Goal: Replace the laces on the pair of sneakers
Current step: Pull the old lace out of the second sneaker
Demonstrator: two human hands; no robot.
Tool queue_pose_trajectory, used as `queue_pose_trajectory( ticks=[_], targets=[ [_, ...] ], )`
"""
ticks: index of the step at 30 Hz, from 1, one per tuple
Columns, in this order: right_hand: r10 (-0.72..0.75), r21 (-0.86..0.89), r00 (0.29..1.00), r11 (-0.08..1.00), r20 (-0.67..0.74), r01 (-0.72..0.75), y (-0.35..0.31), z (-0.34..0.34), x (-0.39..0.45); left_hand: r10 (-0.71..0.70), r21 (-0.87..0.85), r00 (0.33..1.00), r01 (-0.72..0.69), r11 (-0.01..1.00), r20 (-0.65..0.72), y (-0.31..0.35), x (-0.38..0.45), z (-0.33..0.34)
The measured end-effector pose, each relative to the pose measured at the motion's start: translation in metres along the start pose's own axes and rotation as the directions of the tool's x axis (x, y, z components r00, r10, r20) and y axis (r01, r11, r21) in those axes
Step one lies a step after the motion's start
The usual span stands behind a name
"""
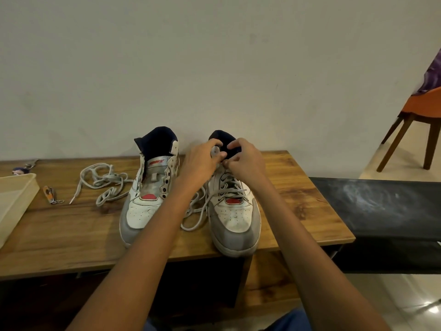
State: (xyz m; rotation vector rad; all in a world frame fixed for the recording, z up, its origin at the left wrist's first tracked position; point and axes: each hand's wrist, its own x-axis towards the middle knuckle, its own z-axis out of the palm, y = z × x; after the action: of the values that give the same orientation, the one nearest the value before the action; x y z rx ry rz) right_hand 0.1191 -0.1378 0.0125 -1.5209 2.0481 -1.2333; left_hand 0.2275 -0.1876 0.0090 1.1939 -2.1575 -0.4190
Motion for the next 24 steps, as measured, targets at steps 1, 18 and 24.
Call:
queue_pose_trajectory(
  ticks=[1,18,24],
  targets=[
    [0.025,0.062,1.000,0.998,-0.018,-0.024,0.000,-0.005,0.000,-0.005,-0.036,0.999,0.003,0.999,-0.040,-0.003,-0.001,0.003],
    [-0.212,-0.585,0.968,0.772,0.135,0.251,-0.016,0.011,-0.010,-0.093,-0.351,0.995,0.095,0.931,0.023,-0.003,-0.003,-0.009],
    [-0.026,0.234,0.996,0.972,0.082,0.007,-0.010,-0.043,0.000,-0.100,-0.384,0.993,0.116,0.916,0.060,-0.008,-0.004,-0.011]
  ],
)
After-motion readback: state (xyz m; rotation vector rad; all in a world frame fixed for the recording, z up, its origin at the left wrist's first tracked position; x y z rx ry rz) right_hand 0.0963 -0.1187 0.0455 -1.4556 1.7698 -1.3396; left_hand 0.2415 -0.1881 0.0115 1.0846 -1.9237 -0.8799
